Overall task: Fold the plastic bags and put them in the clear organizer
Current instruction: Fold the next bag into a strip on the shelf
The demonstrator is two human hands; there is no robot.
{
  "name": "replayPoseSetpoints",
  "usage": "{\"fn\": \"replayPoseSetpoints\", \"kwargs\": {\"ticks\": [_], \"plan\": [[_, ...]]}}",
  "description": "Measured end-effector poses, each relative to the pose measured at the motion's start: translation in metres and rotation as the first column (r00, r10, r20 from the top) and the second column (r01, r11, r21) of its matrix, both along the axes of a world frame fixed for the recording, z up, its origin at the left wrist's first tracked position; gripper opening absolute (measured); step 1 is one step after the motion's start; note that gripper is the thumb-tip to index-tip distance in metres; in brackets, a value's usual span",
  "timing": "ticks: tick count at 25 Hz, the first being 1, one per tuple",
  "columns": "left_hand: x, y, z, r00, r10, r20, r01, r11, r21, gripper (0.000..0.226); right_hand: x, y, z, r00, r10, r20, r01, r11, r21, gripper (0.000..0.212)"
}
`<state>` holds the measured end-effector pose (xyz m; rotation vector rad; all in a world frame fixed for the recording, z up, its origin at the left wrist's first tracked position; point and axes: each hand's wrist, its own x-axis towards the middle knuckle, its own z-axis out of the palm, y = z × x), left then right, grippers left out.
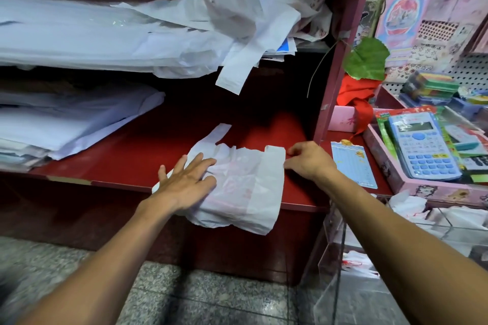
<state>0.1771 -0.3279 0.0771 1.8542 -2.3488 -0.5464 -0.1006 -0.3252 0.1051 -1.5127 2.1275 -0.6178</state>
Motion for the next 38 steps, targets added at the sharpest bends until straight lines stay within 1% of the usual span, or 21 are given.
{"fn": "replayPoseSetpoints", "kwargs": {"ticks": [3, 5, 6, 8, 12, 13, 14, 16, 17, 18, 19, 22, 24, 26, 28, 29, 31, 33, 35, 37, 38], "plan": [[0.002, 0.005, 0.000, 0.999, 0.016, -0.045, -0.016, 1.000, 0.000, 0.057, 0.012, -0.005, 0.004, 0.976, 0.073, 0.204, -0.077, 0.997, 0.013, 0.045], [0.001, 0.008, 0.000, 0.999, 0.020, -0.035, -0.020, 1.000, -0.006, 0.057, 0.022, -0.007, 0.008, 0.926, 0.083, 0.369, -0.070, 0.996, -0.049, 0.054], [0.001, 0.009, 0.000, 0.999, 0.019, -0.028, -0.019, 1.000, -0.003, 0.058, 0.027, -0.007, 0.008, 0.889, 0.075, 0.453, -0.039, 0.995, -0.089, 0.042], [0.000, 0.010, 0.001, 1.000, 0.016, -0.012, -0.016, 1.000, 0.001, 0.059, 0.032, -0.007, 0.009, 0.786, 0.065, 0.615, 0.011, 0.993, -0.118, 0.025], [-0.001, 0.013, 0.003, 0.998, 0.031, 0.046, -0.030, 0.999, -0.014, 0.058, 0.034, -0.013, 0.020, 0.507, 0.134, 0.851, 0.142, 0.961, -0.236, 0.028], [-0.003, 0.014, 0.004, 0.997, 0.037, 0.075, -0.036, 0.999, -0.018, 0.058, 0.032, -0.017, 0.023, 0.493, 0.132, 0.860, 0.198, 0.946, -0.259, 0.033], [-0.006, 0.015, 0.005, 0.992, 0.044, 0.116, -0.042, 0.999, -0.019, 0.060, 0.030, -0.018, 0.026, 0.552, 0.111, 0.826, 0.235, 0.930, -0.283, 0.044], [-0.016, 0.012, 0.008, 0.978, 0.059, 0.201, -0.058, 0.998, -0.012, 0.068, 0.029, -0.012, 0.022, 0.817, 0.032, 0.575, 0.247, 0.883, -0.400, 0.058], [-0.024, 0.009, 0.007, 0.971, 0.070, 0.229, -0.070, 0.997, -0.007, 0.072, 0.029, -0.003, 0.015, 0.937, 0.022, 0.348, 0.165, 0.852, -0.497, 0.056], [-0.031, 0.005, 0.006, 0.966, 0.087, 0.244, -0.087, 0.996, -0.008, 0.075, 0.031, 0.010, 0.007, 0.992, 0.045, 0.120, 0.033, 0.815, -0.578, 0.049], [-0.039, 0.001, 0.006, 0.962, 0.106, 0.251, -0.106, 0.994, -0.011, 0.077, 0.033, 0.022, -0.002, 0.995, 0.086, -0.059, -0.104, 0.787, -0.608, 0.039], [-0.055, -0.013, 0.005, 0.964, 0.145, 0.225, -0.154, 0.988, 0.023, 0.077, 0.029, 0.055, -0.013, 0.881, 0.256, -0.398, -0.420, 0.810, -0.410, 0.026], [-0.056, -0.021, 0.002, 0.973, 0.174, 0.152, -0.180, 0.984, 0.021, 0.072, 0.020, 0.065, -0.015, 0.770, 0.386, -0.509, -0.537, 0.822, -0.190, 0.045], [-0.050, -0.022, 0.000, 0.978, 0.209, 0.023, -0.204, 0.970, -0.135, 0.062, 0.010, 0.067, -0.014, 0.688, 0.486, -0.539, -0.571, 0.821, 0.010, 0.077], [-0.038, -0.016, 0.001, 0.979, 0.172, -0.113, -0.204, 0.880, -0.428, 0.047, 0.003, 0.065, -0.016, 0.634, 0.547, -0.547, -0.557, 0.814, 0.167, 0.105], [-0.032, -0.012, 0.003, 0.985, 0.093, -0.147, -0.158, 0.829, -0.536, 0.038, 0.002, 0.064, -0.017, 0.618, 0.558, -0.554, -0.547, 0.811, 0.208, 0.114], [-0.014, -0.003, 0.010, 0.980, -0.113, -0.165, 0.005, 0.839, -0.545, 0.023, 0.000, 0.063, -0.020, 0.576, 0.547, -0.607, -0.536, 0.814, 0.225, 0.122], [0.002, 0.003, 0.012, 0.959, -0.243, -0.149, 0.162, 0.895, -0.415, 0.025, 0.001, 0.069, -0.025, 0.490, 0.485, -0.725, -0.599, 0.791, 0.124, 0.119], [0.018, 0.008, 0.012, 0.950, -0.230, -0.211, 0.172, 0.950, -0.259, 0.041, 0.003, 0.075, -0.028, 0.444, 0.435, -0.783, -0.710, 0.705, -0.011, 0.095], [0.030, 0.013, 0.005, 0.965, -0.235, -0.114, 0.205, 0.952, -0.228, 0.064, 0.003, 0.080, -0.028, 0.472, 0.438, -0.765, -0.758, 0.645, -0.098, 0.061], [0.035, 0.016, 0.000, 0.967, -0.254, -0.028, 0.237, 0.935, -0.265, 0.075, 0.001, 0.082, -0.025, 0.525, 0.454, -0.720, -0.741, 0.659, -0.125, 0.047]]}}
